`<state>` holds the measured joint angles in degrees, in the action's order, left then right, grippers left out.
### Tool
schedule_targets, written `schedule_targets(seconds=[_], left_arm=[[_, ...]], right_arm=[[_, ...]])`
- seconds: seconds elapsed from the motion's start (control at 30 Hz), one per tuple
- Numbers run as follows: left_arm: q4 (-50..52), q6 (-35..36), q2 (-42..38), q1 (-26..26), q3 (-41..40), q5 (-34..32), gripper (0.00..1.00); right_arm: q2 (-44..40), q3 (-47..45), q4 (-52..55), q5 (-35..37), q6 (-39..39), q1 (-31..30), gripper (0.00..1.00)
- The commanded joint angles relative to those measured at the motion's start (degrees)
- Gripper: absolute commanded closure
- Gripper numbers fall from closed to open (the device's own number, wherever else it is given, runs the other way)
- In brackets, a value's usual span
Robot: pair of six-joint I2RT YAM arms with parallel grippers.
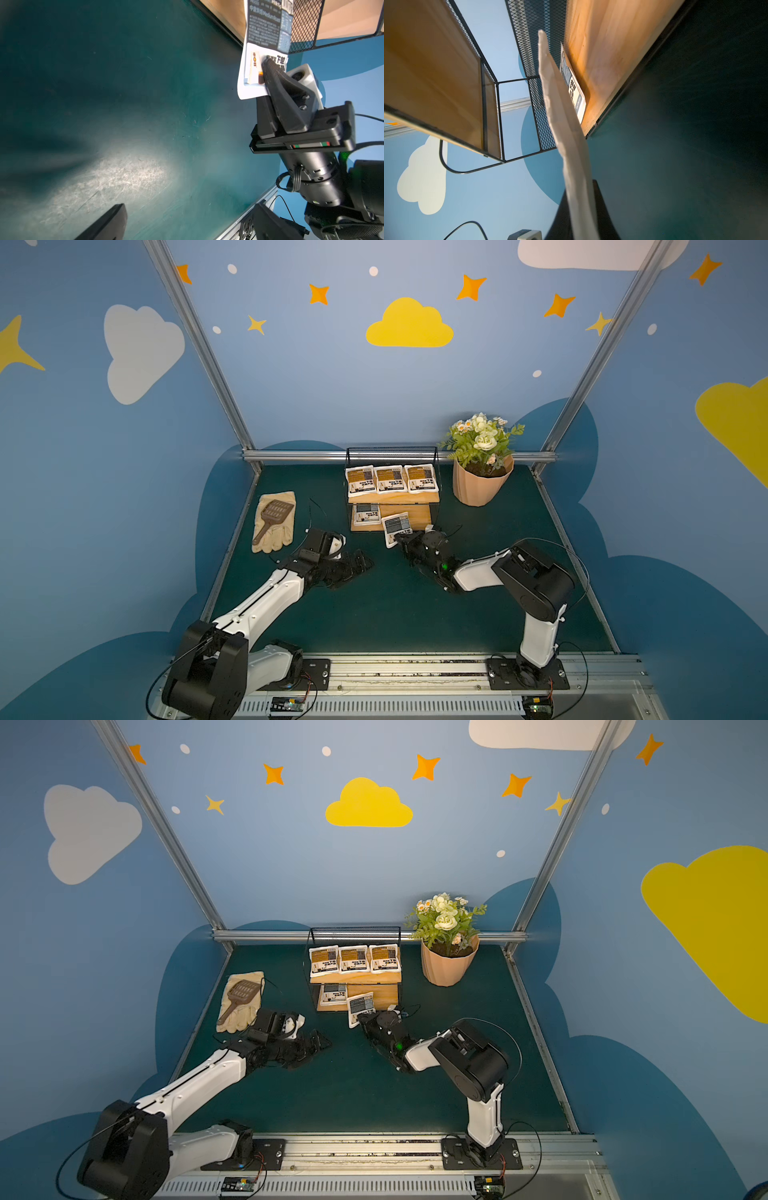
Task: Place the bagged coffee beans on the shelf by color
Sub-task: Place the bagged coffee beans on the shelf.
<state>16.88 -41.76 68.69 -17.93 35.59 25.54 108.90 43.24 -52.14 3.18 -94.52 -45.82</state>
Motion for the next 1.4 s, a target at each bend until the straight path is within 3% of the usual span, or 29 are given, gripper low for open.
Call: schedule_targets(seconds=[0.0,0.8,1.37], left_arm=[[0.25,1.20,0.18,0.33,1.54,0.31,0.00],[0.96,1.91,2.80,0.53,3.52,1.42,0.00],[1.37,2.07,2.07,0.61,2.81,2.65,0.00]], right_arm=[[0.85,1.62,-4.15,0.26,-0.23,0.37,1.00],[14.89,12.05,-9.64,6.34,-1.51,2.95,1.00],[22.26,20.97,-6.42,8.35,-1.89,3.64,1.00]])
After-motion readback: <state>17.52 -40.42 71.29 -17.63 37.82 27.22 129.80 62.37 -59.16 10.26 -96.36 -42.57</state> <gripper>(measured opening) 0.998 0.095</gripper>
